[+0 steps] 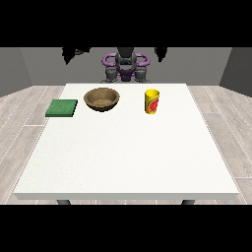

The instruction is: Pick the cup and pour the ball into the bowl, then pick the bowl and place it on the pad

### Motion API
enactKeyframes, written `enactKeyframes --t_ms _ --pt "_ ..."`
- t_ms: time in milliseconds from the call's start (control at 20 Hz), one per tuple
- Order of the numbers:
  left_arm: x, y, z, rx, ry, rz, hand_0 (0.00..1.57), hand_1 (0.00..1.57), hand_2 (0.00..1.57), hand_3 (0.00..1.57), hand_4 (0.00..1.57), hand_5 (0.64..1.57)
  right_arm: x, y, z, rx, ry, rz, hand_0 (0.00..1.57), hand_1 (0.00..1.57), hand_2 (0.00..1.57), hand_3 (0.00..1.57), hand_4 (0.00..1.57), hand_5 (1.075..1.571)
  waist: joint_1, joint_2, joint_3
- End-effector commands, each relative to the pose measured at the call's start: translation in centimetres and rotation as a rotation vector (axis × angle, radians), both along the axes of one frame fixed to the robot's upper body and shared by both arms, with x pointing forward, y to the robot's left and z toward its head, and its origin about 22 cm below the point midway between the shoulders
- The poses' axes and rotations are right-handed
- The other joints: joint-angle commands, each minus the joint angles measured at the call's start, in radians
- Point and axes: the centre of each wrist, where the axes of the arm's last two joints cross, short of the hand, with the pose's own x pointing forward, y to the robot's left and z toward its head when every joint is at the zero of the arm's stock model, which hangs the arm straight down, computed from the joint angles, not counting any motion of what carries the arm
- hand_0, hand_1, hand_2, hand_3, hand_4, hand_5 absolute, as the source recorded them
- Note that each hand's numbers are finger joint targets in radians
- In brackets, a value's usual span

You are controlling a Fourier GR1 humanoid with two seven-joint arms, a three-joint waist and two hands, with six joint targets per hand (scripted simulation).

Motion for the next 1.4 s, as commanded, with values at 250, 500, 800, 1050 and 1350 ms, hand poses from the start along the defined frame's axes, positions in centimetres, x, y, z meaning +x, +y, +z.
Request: enactKeyframes --t_ms 250,500,800,1050,1350 --pt "4.8 3.7 0.0 0.095 -0.173 0.061 0.00 0.00 0.00 0.00 0.00 1.478 3.3 -1.7 1.5 -0.016 -0.144 0.003 0.00 0.00 0.00 0.00 0.17 1.570 -0.013 0.162 -0.0003" --pt "5.9 3.0 -4.5 0.072 -0.203 0.077 0.00 0.00 0.00 0.00 0.00 1.467 4.4 -1.4 2.6 -0.039 -0.205 0.019 0.00 0.00 0.00 0.00 0.17 1.571 -0.032 0.226 -0.0006" --pt "6.9 4.2 -8.5 0.092 -0.202 0.117 0.00 0.00 0.00 0.00 0.00 1.481 5.1 -3.0 3.2 -0.045 -0.221 0.023 0.00 0.00 0.00 0.00 0.18 1.571 -0.050 0.232 -0.0004" --pt "7.0 4.9 -12.4 0.083 -0.128 0.127 0.00 0.00 0.00 0.00 0.00 1.450 4.5 -2.6 2.2 -0.025 -0.142 0.057 0.00 0.00 0.00 0.00 0.20 1.571 -0.073 0.178 -0.0005" --pt "9.2 4.9 -12.0 0.082 -0.177 0.188 0.00 0.00 0.00 0.00 0.00 1.464 5.3 -5.6 4.4 -0.049 -0.192 0.052 0.00 0.00 0.00 0.00 0.09 1.571 -0.104 0.228 -0.0006"
